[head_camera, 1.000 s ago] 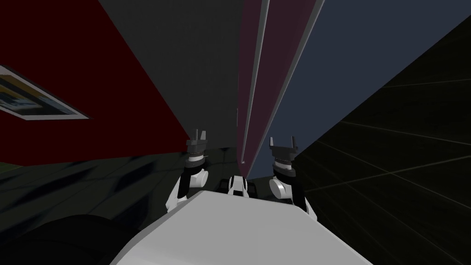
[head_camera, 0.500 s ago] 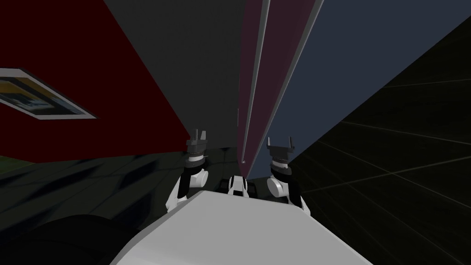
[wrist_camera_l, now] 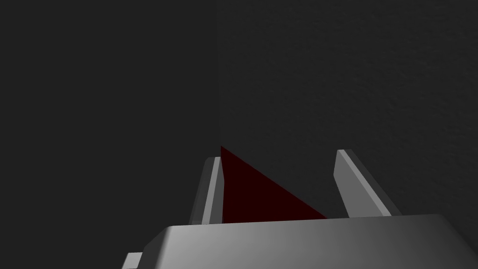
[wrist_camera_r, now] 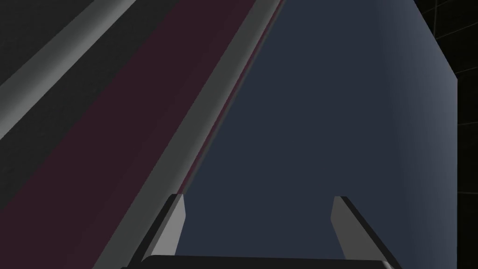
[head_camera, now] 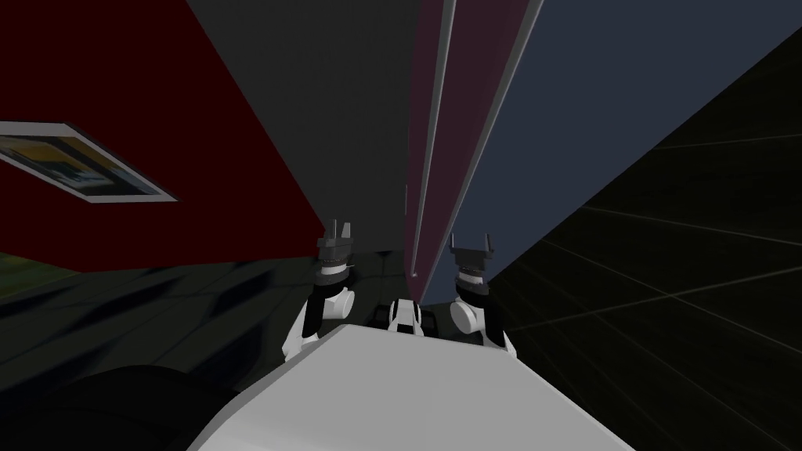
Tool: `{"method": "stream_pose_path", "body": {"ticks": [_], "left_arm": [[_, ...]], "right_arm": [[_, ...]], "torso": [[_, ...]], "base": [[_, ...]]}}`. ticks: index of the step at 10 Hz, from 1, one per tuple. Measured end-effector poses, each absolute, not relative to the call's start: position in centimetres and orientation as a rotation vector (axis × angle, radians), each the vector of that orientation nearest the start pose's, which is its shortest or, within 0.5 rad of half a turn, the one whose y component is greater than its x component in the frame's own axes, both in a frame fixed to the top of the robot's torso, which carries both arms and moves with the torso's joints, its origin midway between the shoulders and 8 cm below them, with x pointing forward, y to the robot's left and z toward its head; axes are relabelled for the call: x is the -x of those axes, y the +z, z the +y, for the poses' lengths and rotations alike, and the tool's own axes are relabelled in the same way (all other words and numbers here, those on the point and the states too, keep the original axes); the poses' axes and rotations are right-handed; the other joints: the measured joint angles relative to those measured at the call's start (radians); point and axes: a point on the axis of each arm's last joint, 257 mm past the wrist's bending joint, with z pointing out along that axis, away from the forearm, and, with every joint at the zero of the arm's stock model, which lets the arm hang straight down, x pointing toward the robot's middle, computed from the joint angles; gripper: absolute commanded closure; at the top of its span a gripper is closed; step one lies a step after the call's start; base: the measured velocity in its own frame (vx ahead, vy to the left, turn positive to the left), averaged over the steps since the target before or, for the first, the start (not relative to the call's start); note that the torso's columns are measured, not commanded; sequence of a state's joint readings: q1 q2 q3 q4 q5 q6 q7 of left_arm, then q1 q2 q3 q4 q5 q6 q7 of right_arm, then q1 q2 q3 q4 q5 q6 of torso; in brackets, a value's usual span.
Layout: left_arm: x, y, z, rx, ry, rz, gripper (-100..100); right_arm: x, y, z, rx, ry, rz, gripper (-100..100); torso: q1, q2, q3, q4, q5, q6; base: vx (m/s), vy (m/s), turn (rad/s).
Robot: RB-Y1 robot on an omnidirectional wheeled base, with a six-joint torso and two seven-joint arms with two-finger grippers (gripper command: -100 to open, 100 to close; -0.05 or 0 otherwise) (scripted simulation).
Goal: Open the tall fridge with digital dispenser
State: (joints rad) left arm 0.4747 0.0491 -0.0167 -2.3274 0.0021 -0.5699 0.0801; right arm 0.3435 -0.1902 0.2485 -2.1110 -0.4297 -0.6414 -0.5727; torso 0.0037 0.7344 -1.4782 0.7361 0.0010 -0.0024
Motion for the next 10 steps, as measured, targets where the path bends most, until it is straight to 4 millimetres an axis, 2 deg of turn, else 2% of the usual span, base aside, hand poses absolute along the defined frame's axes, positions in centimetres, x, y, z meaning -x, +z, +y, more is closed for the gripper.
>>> {"method": "stream_pose_path", "body": {"ticks": [10], "left_arm": [[-32.3, 6.5, 26.1, 0.540, -1.440, 0.537, 0]], "right_arm": [[-39.8, -2.1, -21.2, -1.254, 2.683, 0.017, -100]], "torso": [[-0.004, -0.001, 0.000, 0.000, -0.001, 0.001]], "base": [[-0.013, 0.003, 0.029]]}}
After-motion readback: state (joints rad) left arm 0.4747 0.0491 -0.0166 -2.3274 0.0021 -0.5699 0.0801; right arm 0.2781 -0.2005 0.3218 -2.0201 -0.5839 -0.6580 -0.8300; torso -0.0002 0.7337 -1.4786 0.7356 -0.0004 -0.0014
